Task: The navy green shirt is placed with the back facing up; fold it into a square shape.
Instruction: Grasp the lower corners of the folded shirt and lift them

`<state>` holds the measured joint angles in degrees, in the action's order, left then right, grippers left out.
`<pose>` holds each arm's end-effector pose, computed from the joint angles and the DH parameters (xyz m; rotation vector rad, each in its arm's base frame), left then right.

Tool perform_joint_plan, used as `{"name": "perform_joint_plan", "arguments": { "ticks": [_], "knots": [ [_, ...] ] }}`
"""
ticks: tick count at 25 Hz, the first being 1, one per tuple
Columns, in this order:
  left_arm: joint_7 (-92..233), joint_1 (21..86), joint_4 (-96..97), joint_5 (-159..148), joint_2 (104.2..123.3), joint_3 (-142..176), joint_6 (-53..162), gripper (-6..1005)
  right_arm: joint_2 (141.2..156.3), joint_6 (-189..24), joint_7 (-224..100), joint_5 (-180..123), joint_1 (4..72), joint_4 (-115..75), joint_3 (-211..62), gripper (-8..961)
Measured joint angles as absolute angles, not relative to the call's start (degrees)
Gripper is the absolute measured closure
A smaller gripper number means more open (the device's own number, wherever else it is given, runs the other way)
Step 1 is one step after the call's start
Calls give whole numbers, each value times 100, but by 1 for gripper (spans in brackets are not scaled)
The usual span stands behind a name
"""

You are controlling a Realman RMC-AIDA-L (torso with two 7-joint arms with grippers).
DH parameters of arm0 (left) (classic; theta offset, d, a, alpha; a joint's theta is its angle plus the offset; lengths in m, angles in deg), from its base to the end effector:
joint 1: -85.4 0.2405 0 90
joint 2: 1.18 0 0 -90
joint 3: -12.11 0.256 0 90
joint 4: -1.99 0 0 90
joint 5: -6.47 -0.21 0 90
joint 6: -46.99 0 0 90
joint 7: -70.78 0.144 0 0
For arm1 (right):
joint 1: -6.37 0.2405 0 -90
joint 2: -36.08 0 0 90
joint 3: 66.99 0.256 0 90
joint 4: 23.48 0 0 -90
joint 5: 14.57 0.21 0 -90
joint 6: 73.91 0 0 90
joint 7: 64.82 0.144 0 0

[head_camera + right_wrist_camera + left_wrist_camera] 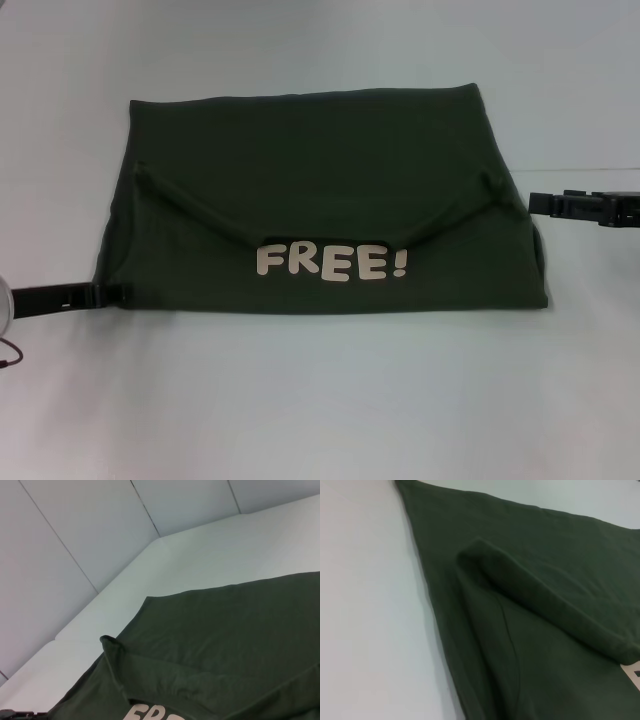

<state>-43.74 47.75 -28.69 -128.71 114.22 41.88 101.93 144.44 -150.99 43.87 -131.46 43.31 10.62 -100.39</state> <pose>-0.3349 0.3981 0.0279 -2.0399 -1.3684 -0.2998 0.2831 0.4010 0.0860 -2.3096 1.1798 0.6520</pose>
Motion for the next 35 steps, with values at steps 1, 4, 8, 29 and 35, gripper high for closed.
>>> {"name": "perform_joint_plan", "arguments": {
  "ticks": [1,4,8,29,35],
  "knots": [
    [-4374,4769,-2869,-12871,11419,4189,10190,379,14444,-15099,4387,-13147,4330,1062,-10039,41],
    [-4375,4756,-2869,-12871,11408,4188,10176,452,14444,-15099,4389,-13174,4332,1062,-10039,46],
    [-4375,4745,-2869,-12873,11401,4193,10136,574,14444,-15099,4390,-13195,4337,1062,-10039,53],
    [-4748,4639,-2865,-13161,11389,4351,9882,972,14428,-15104,4713,-13238,4394,1064,-10067,90],
    [-4888,4612,-2936,-13162,11378,4357,9958,992,14124,-15115,6350,-13938,4737,1105,-10452,100]
  ]
}}
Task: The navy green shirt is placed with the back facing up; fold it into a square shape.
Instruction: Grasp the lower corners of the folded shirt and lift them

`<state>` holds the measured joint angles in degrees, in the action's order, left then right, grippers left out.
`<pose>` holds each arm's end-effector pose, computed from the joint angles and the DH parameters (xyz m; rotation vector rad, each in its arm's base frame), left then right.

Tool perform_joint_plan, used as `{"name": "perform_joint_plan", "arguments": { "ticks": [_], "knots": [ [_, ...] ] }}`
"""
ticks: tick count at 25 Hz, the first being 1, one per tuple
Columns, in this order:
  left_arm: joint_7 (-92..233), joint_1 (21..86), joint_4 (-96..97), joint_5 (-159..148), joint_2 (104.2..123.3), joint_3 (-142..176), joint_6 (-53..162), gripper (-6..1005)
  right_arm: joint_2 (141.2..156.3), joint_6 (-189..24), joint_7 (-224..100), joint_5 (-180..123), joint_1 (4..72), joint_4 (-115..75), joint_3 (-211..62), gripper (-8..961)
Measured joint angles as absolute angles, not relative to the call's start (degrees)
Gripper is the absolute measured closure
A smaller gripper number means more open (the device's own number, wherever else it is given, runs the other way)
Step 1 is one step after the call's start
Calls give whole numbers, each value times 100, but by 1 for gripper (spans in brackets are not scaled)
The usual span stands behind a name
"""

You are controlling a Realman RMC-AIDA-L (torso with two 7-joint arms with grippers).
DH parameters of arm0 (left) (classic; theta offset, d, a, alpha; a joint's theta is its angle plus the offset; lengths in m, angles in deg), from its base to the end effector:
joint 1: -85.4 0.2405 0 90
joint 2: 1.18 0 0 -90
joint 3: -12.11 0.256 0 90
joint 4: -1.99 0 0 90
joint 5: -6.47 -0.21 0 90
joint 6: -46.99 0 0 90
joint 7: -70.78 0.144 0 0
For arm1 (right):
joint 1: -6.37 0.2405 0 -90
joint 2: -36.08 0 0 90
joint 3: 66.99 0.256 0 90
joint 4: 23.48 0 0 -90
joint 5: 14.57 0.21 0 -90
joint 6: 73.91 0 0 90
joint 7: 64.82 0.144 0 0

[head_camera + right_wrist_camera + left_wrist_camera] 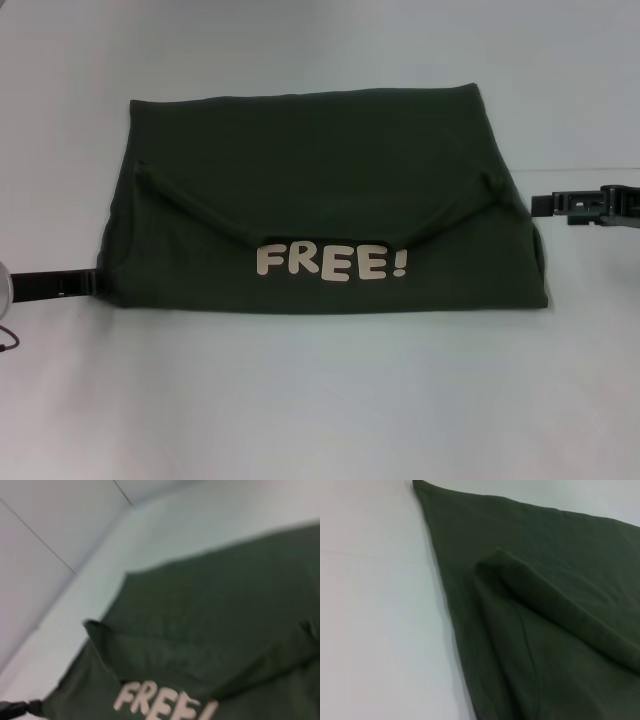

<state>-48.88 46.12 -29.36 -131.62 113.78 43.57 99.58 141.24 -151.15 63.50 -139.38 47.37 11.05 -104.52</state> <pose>-0.3305 0.4098 0.0339 -2.0013 -1.3753 -0.2536 0.2736 0.4163 0.0961 -2.2478 1.4771 0.4914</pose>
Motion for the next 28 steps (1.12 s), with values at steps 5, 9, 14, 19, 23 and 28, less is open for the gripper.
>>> {"name": "perform_joint_plan", "arguments": {
  "ticks": [5,9,14,19,23,28],
  "knots": [
    [-4892,4567,-2928,-13161,11377,4357,9981,991,14011,-15086,7259,-14893,5082,1077,-10791,109],
    [-4893,4562,-2922,-13158,11379,4357,9979,992,14116,-14880,7404,-15533,5290,1013,-10910,116],
    [-4893,4583,-2920,-13151,11391,4357,9975,992,14230,-14432,7386,-15744,5392,785,-11144,125],
    [-4893,4591,-2920,-13128,11394,4345,9967,993,14366,-13997,7341,-15767,5435,628,-11327,133],
    [-4893,4584,-2912,-13126,11396,4348,9944,993,14514,-13727,7279,-15769,5441,606,-11359,140],
    [-4892,4567,-2907,-13122,11396,4348,9937,993,14611,-13374,7271,-15778,5469,429,-11386,149]
  ]
}}
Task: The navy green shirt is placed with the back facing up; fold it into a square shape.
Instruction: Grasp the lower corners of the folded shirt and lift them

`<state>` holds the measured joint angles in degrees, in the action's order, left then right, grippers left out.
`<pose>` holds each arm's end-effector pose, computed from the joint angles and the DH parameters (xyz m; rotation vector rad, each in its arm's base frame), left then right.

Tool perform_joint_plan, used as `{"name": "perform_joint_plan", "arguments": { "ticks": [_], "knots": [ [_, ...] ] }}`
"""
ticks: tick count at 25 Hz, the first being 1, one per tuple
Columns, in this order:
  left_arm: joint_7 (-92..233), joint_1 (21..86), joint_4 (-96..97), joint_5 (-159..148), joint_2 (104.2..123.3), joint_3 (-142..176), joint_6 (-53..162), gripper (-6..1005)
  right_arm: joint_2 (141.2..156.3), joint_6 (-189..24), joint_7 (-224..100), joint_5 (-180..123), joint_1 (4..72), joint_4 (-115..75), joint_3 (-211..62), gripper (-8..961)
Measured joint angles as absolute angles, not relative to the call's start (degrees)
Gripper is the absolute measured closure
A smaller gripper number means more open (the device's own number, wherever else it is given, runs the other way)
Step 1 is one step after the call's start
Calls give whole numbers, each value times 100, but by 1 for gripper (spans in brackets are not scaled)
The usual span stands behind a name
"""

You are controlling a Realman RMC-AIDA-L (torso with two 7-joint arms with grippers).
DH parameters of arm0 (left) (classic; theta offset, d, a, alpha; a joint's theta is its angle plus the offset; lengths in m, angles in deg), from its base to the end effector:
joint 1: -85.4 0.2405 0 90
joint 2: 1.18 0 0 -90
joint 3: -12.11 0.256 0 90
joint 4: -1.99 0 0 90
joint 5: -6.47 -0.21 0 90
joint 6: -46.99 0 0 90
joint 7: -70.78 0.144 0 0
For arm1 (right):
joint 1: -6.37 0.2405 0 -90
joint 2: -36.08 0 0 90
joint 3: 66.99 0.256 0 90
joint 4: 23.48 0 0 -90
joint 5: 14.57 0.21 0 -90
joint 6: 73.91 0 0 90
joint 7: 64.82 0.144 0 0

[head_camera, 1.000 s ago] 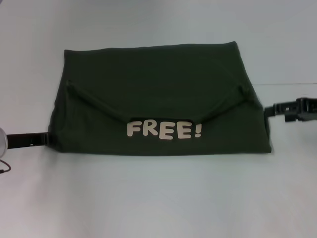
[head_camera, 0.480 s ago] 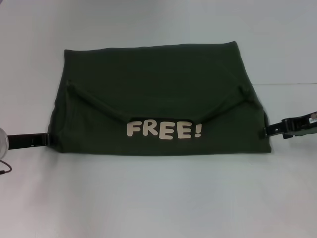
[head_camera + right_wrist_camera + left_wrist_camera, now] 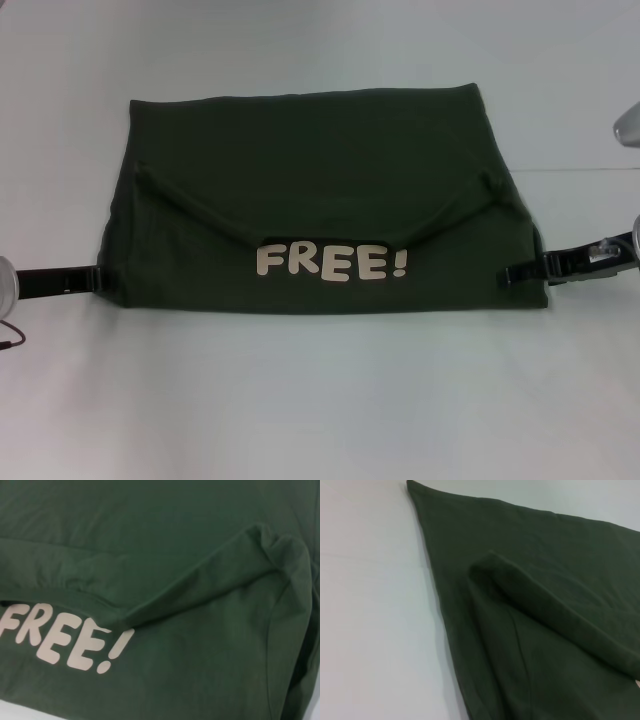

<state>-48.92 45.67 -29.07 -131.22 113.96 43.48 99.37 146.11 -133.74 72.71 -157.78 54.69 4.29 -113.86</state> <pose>-0.3269 0.4120 0.0316 -2.0032 -1.3770 -0.2673 0.2777 0.4361 0.0281 -2.1675 1.4501 0.0111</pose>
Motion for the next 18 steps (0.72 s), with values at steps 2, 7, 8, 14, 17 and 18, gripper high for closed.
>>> {"name": "perform_joint_plan", "arguments": {
  "ticks": [2,7,8,14,17,18],
  "knots": [
    [-4893,4563,-2910,-13119,11396,4348,9937,993,14624,-13266,7271,-15783,5479,346,-11415,153],
    [-4893,4563,-2914,-13116,11397,4348,9936,992,14703,-13167,7265,-15787,5480,301,-11474,161],
    [-4892,4563,-2916,-13116,11400,4348,9934,992,14721,-13154,7259,-15787,5480,300,-11481,163],
    [-4892,4566,-2923,-13116,11412,4344,9929,992,14768,-13147,7209,-15792,5480,297,-11498,174],
    [-4893,4568,-2922,-13116,11413,4332,9929,992,14769,-13144,7211,-15795,5480,297,-11498,179],
    [-4892,4568,-2922,-13116,11413,4331,9929,993,14770,-13142,7218,-15802,5480,297,-11498,181]
  ]
}}
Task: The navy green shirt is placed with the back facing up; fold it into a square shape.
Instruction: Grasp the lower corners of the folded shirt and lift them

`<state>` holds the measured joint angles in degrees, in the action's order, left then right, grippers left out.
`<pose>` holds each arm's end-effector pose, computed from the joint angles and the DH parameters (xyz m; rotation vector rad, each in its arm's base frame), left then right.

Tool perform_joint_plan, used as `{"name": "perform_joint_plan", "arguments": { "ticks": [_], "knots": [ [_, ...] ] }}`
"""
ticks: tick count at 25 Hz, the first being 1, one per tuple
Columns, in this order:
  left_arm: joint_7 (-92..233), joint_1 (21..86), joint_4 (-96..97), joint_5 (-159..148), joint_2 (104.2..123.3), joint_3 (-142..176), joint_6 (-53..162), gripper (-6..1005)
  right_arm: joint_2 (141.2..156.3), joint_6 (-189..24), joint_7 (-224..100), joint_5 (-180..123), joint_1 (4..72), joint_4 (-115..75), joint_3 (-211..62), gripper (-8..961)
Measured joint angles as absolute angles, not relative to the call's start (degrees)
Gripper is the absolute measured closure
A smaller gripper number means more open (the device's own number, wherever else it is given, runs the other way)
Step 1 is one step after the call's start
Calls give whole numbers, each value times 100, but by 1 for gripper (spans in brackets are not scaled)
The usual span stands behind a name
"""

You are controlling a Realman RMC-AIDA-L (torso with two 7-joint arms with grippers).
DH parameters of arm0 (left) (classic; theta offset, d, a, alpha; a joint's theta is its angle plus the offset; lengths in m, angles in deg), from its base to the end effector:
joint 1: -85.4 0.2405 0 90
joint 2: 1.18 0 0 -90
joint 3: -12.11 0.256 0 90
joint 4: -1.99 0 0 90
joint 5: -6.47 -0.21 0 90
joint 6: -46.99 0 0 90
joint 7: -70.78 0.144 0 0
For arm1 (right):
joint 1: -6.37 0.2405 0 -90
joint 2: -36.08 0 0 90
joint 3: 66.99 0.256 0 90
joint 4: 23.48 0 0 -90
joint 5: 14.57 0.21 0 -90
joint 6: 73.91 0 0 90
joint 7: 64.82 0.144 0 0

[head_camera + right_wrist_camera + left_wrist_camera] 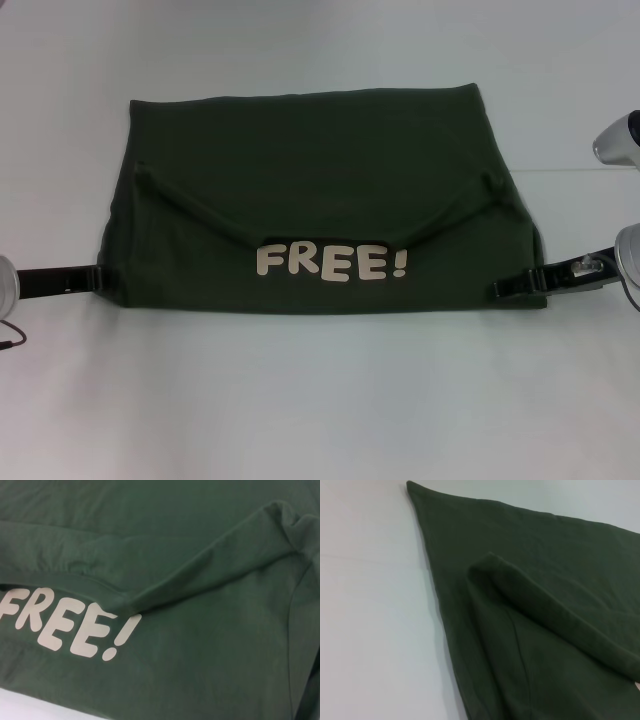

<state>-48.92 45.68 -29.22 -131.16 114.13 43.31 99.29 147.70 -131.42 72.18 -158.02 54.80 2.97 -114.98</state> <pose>-0.3264 0.4121 0.0312 -2.0000 -1.3777 -0.2723 0.2781 0.4320 0.0107 -2.1805 1.4415 -0.0110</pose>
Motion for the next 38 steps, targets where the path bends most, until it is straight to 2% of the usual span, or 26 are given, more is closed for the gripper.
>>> {"name": "perform_joint_plan", "arguments": {
  "ticks": [7,13,18,21,32,37,38],
  "knots": [
    [-4893,4568,-2930,-13110,11418,4321,9935,993,14778,-13096,7260,-15820,5452,297,-11487,193],
    [-4893,4556,-2938,-13108,11423,4321,9937,992,14779,-13092,7263,-15818,5438,298,-11456,436],
    [-4894,4549,-2939,-13108,11422,4315,9938,991,14773,-13096,7272,-15815,5435,318,-11455,515],
    [-4896,4542,-2939,-13108,11422,4313,9938,992,14755,-13102,7299,-15810,5434,316,-11461,530],
    [-4901,4508,-2934,-13108,11419,4313,9936,993,14717,-13122,7283,-15809,5391,323,-11450,745],
    [-4920,4506,-2922,-13108,11411,4312,9942,992,14713,-13106,7262,-15809,5344,349,-11451,914],
    [-4955,4507,-2925,-13108,11407,4312,9970,992,14713,-13106,7262,-15809,5344,349,-11451,913]
  ]
}}
